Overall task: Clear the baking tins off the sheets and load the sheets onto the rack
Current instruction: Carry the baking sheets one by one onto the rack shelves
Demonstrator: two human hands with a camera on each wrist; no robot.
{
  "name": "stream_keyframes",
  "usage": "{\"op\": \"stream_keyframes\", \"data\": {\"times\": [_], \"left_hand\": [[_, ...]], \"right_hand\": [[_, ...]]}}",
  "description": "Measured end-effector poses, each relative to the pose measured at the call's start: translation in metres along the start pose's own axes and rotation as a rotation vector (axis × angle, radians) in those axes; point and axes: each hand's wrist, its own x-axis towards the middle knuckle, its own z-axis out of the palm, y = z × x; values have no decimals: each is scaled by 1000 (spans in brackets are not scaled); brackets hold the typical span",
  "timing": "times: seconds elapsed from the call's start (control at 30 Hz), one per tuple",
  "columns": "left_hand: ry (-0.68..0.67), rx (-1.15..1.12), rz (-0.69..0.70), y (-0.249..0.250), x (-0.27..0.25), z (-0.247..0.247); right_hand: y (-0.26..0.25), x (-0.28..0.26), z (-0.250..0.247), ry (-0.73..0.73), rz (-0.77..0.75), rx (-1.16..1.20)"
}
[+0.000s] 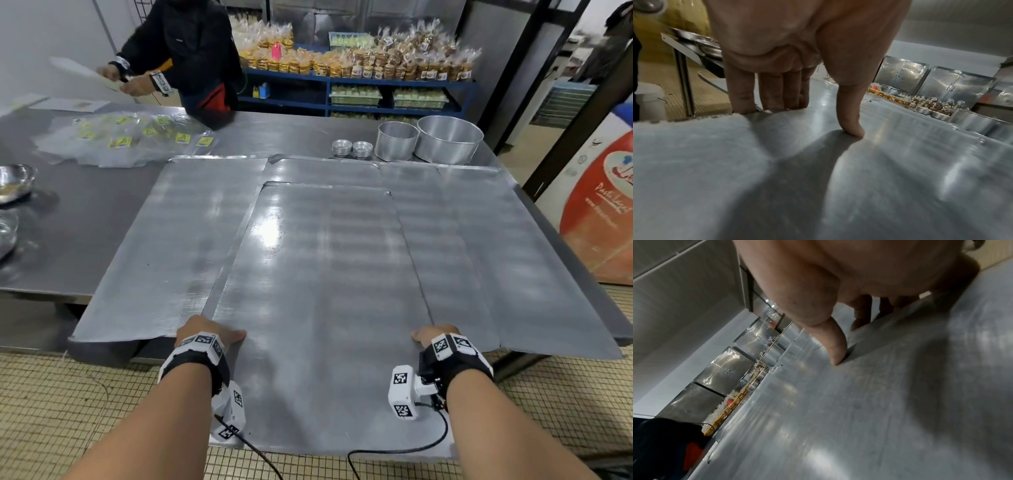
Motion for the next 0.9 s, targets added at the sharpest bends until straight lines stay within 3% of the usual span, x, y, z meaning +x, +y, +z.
{"op": "stream_keyframes", "data": {"times": [0.3, 0.5, 0.63, 0.73, 0.8, 0.9], "left_hand": [[-48, 9, 81, -3, 7, -3], [-119, -140, -21, -15, 17, 5], [-215, -34, -55, -15, 20, -1], [-323, -98, -45, -21, 18, -5], [-292, -203, -31, -26, 17, -5], [-190, -163, -10, -26, 20, 2]], "right_hand": [[-13, -10, -10, 43, -74, -165], [-1, -6, -6, 44, 48, -122], [3, -15, -13, -5, 30, -224], [17, -12, -11, -137, 25, -187], [25, -11, -7, -133, -19, -118], [28, -19, -4, -59, -5, -38]]}}
